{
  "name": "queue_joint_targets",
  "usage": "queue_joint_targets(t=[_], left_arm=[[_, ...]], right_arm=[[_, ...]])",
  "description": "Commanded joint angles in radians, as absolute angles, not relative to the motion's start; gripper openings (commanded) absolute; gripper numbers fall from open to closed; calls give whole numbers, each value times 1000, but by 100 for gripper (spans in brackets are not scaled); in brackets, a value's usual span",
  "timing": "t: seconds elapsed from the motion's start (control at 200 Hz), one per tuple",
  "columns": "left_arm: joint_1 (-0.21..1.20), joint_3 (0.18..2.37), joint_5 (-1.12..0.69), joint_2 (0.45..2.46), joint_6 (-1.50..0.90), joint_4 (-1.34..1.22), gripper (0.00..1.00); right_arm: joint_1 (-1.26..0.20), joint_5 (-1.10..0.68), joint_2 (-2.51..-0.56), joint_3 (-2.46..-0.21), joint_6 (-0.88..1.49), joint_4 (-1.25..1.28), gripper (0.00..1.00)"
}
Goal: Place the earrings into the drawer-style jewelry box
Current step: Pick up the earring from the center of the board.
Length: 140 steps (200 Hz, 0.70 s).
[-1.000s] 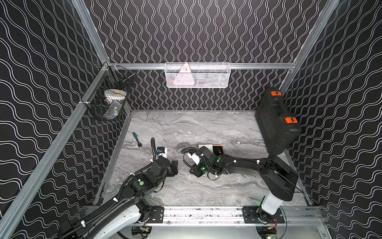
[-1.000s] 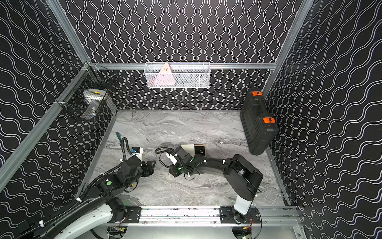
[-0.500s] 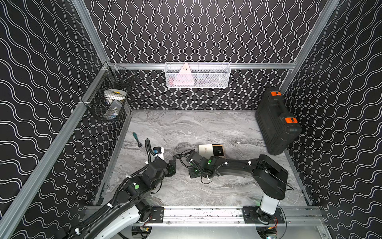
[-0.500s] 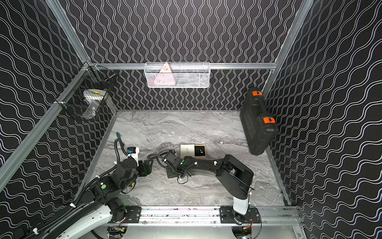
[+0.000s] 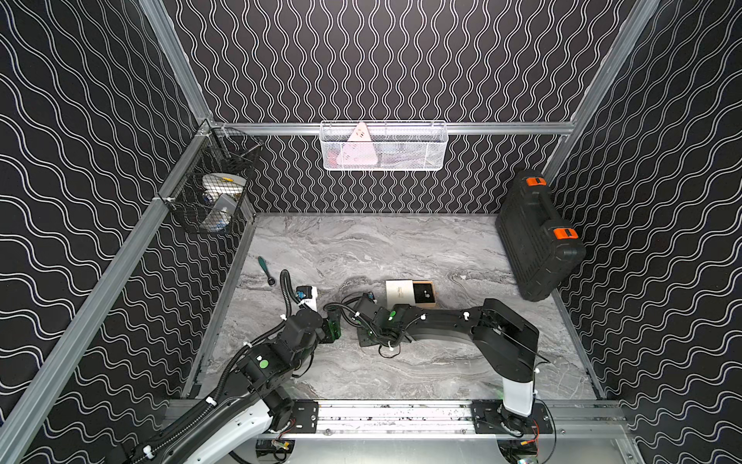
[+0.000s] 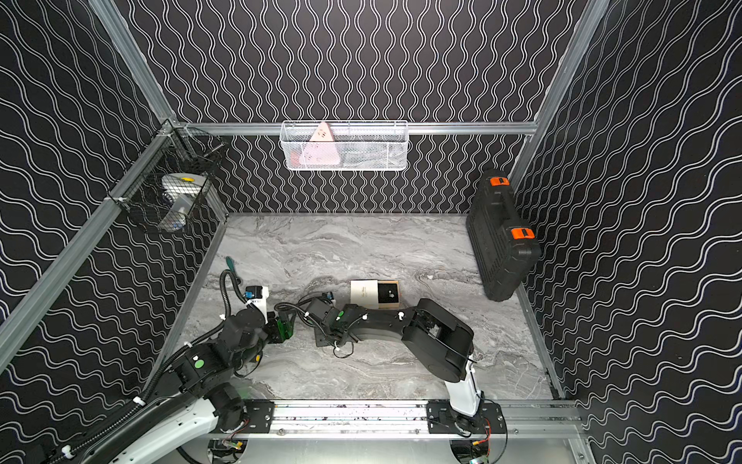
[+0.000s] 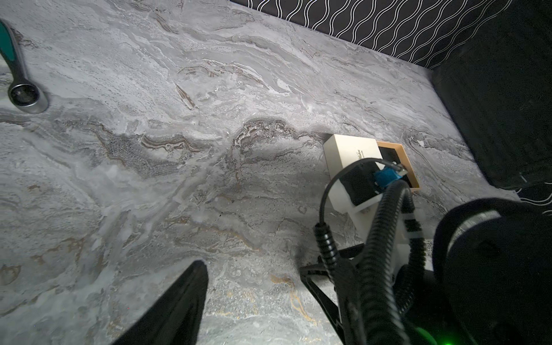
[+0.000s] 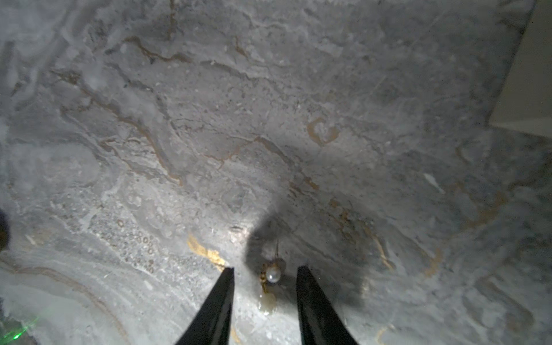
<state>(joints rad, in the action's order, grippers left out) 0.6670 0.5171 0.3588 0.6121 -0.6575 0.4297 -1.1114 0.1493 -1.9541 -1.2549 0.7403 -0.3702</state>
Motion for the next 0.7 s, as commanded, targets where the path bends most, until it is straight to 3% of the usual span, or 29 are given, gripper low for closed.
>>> queue_joint_targets(t=[0.0, 0.696], left_arm=[[666, 529, 395, 602, -657, 441, 72], [666, 529, 406, 594, -649, 445, 73]], right_arm=[[-1115, 186, -1968, -1271, 757, -419, 37], [-1127, 186, -1994, -1276, 746, -442, 22]])
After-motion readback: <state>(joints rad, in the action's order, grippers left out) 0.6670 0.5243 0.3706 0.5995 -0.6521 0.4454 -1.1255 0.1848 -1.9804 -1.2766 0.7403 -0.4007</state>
